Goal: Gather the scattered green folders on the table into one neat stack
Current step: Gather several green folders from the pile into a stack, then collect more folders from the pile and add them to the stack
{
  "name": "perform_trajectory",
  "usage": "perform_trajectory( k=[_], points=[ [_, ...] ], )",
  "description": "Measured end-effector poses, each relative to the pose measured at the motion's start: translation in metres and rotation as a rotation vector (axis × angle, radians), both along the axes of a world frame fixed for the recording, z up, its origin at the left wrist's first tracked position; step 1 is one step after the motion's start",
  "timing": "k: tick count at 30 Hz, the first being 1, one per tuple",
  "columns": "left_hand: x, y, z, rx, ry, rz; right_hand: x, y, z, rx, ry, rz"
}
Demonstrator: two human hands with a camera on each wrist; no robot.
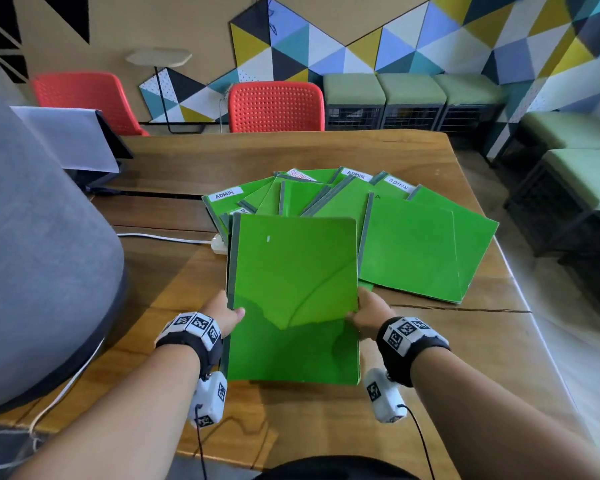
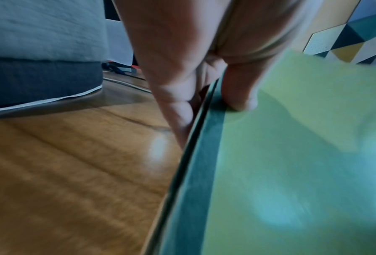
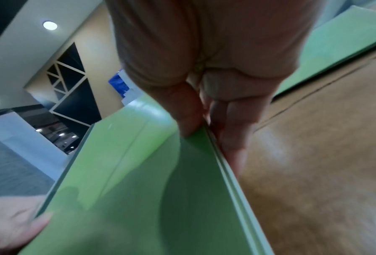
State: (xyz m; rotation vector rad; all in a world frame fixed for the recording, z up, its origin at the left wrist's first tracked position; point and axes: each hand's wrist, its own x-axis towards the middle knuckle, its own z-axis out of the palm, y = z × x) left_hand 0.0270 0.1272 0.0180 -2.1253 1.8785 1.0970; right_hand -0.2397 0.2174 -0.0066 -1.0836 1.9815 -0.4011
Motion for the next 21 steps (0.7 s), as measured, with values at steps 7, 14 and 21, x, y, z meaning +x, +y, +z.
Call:
perform_trajectory(
  k=[7,14,21],
  points=[
    [0.069,0.029,-0.003,0.262,-0.330,-0.227,0.064,0.033,-0.020,0.400,-0.191,0.043],
    [0.112,0.045,-0.006,0.238,-0.449,-0.338,0.126,0.043,-0.031,0.342,-0.013,0.013],
    [0.115,0.037,-0.017,0.118,-0.389,-0.285,0.140,0.029,-0.034,0.268,0.143,-0.043]
  ],
)
